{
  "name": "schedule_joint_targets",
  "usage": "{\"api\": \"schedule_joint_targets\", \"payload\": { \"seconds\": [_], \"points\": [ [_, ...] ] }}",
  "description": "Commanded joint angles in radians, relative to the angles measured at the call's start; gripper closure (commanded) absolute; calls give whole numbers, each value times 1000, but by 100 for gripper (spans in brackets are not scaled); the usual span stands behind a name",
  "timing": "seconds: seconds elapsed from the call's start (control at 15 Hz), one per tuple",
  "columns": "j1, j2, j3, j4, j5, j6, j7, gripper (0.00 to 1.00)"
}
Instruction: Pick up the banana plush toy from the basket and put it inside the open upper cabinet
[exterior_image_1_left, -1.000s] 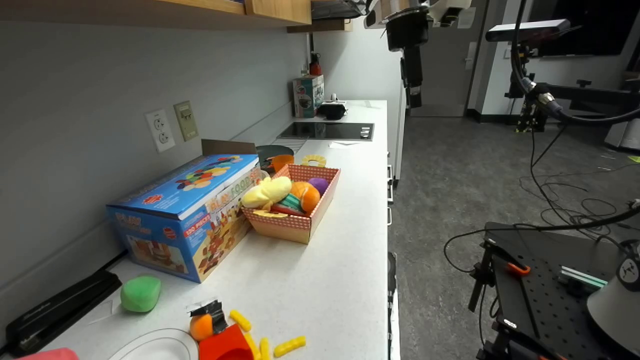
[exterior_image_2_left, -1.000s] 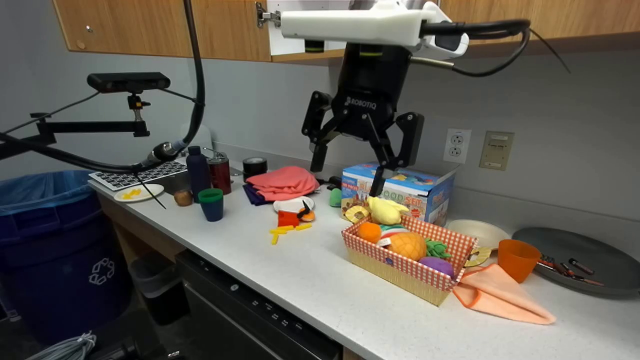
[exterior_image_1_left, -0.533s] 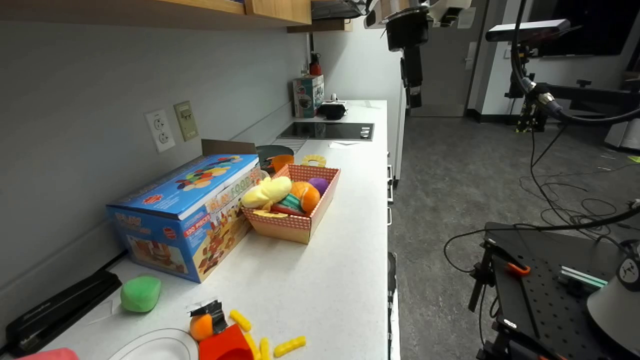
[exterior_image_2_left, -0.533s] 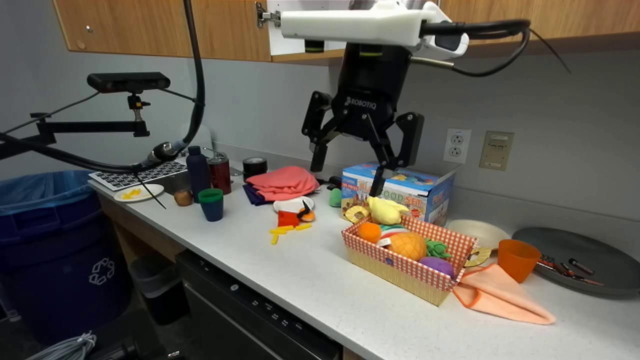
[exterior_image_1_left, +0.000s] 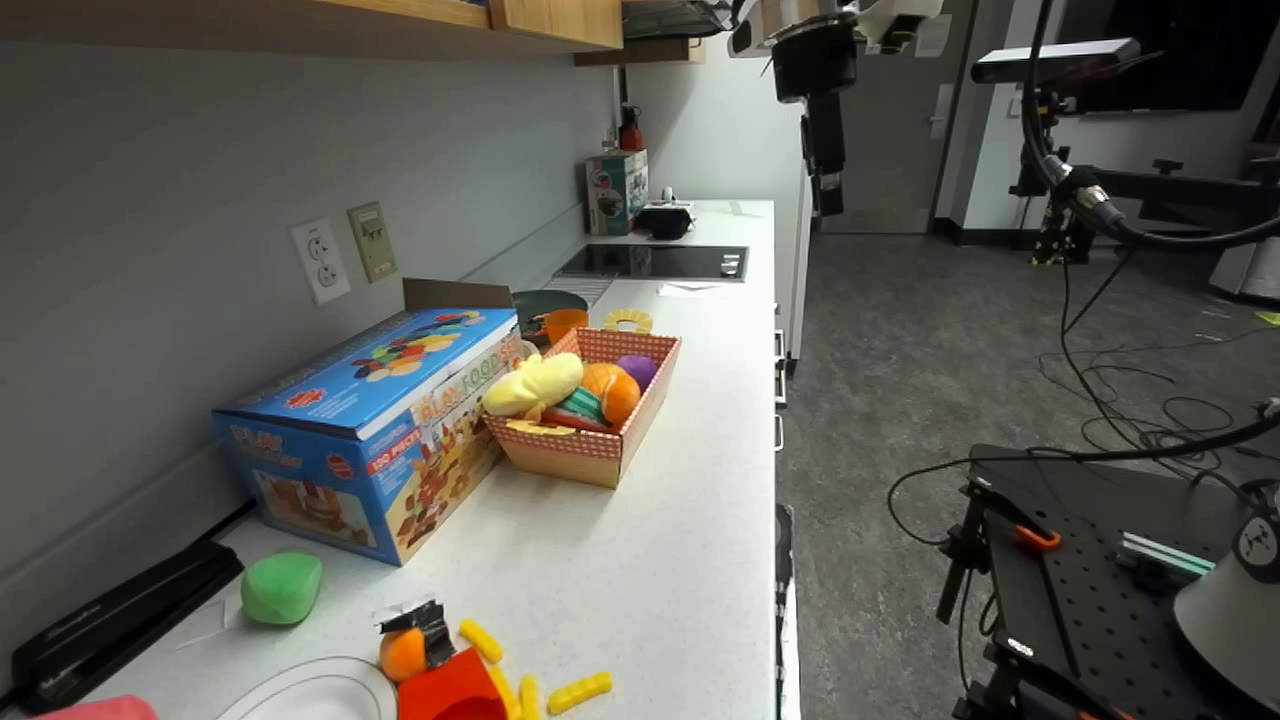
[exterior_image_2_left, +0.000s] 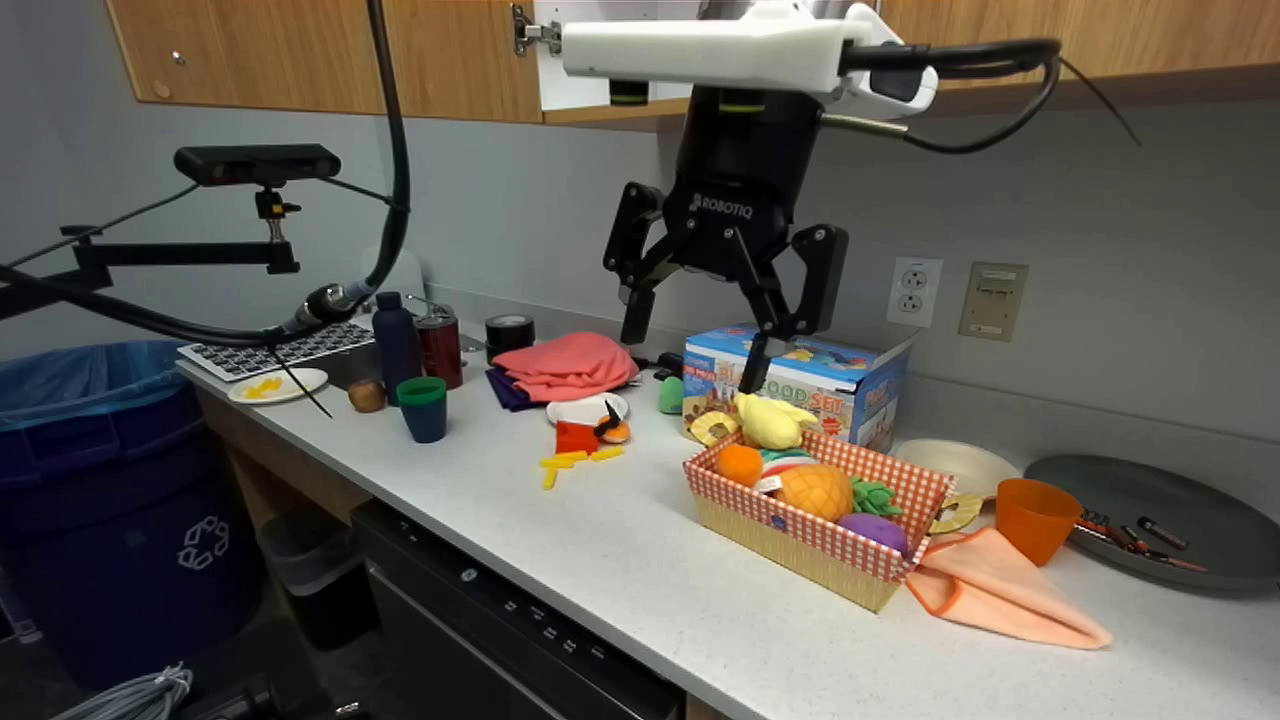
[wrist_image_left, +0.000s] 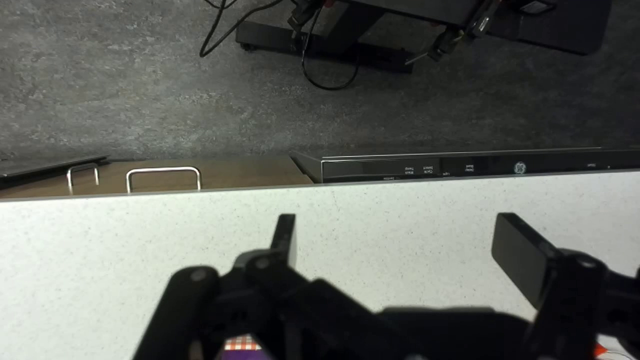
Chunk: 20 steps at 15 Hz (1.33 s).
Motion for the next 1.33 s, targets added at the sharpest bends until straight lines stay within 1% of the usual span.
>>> {"api": "schedule_joint_targets", "payload": {
  "seconds": [0.0,0.87,1.0,1.07,1.27],
  "points": [
    [-26,2,24,2,4,-2,-4,0],
    [-26,2,26,3,2,-5,-5,0],
    [-23,1,28,4,12,-21,-34,0],
    [-25,0,33,0,5,-13,-14,0],
    [-20,-40,47,-10,-2,-16,-3,0]
  ]
}}
